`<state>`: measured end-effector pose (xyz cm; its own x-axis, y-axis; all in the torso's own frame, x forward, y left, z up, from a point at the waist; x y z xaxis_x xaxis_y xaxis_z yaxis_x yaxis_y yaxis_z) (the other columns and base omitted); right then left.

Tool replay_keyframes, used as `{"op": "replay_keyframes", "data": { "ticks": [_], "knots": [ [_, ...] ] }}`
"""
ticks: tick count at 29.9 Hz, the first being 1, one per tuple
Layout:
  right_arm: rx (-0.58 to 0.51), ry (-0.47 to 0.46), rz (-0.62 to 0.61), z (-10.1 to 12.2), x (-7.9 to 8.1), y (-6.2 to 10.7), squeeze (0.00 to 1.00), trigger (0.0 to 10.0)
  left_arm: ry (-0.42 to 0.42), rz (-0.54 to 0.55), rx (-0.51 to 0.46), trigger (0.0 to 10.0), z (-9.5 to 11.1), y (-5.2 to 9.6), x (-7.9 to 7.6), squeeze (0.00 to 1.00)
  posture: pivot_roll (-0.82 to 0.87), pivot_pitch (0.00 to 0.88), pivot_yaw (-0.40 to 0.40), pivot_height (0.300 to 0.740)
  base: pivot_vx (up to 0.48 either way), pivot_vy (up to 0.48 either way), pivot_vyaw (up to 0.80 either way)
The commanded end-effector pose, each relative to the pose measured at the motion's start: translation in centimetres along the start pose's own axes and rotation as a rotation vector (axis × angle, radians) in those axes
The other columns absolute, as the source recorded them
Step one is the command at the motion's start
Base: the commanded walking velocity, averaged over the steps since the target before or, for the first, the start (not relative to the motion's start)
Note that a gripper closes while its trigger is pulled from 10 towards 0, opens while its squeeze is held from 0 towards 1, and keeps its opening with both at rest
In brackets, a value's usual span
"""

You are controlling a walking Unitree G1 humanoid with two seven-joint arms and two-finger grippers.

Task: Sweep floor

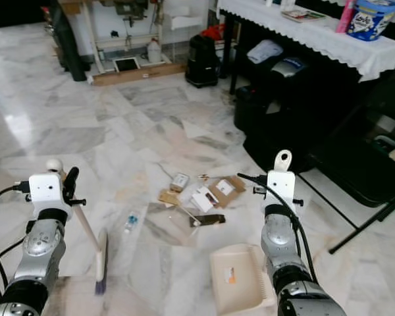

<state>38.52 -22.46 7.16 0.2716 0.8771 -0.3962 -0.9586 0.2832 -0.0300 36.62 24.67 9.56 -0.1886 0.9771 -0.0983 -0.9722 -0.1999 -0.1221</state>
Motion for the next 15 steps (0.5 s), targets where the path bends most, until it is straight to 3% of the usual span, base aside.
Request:
{"op": "replay_keyframes", "data": {
  "ticks": [1,6,12,15],
  "knots": [
    [-0.039,0.002,-0.016,0.8,-0.5,-0.1,0.0,10.0,-0.005,-0.011,-0.041,10.0,0.9,-0.1,0.0,0.0,0.08,0.0,-0.003,0.74,0.0,0.0,0.0],
    [-0.019,-0.001,-0.018,0.0,-0.2,0.4,0.0,10.0,-0.012,-0.022,-0.026,10.0,0.5,0.1,-0.1,0.0,0.05,0.0,0.006,0.74,0.0,0.0,0.0],
    [-0.048,-0.011,0.006,0.9,0.2,0.1,0.0,10.0,0.003,-0.019,-0.007,10.0,-0.1,-0.1,-0.7,0.0,0.0,0.0,0.011,0.74,0.0,0.0,0.0],
    [-0.044,-0.011,-0.025,0.5,-1.0,0.0,0.0,10.0,0.007,-0.066,0.0,10.0,-0.4,-0.2,-2.6,0.0,0.01,0.0,0.01,0.74,0.0,0.0,0.0]
  ]
}}
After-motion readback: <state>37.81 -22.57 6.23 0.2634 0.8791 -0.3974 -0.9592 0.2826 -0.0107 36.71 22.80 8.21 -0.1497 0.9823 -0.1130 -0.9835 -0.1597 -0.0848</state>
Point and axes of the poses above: a point about 5 cm out from each wrist's last joint towards the gripper, its own y axis pointing back from the gripper into the wrist, its own z axis along the axis of the wrist's last joint, x = y × z, the point moved 6 cm from there along -y, pointing out of the wrist towards the gripper, and after that the axes turned 13 degrees about y, right-handed, at the moved point
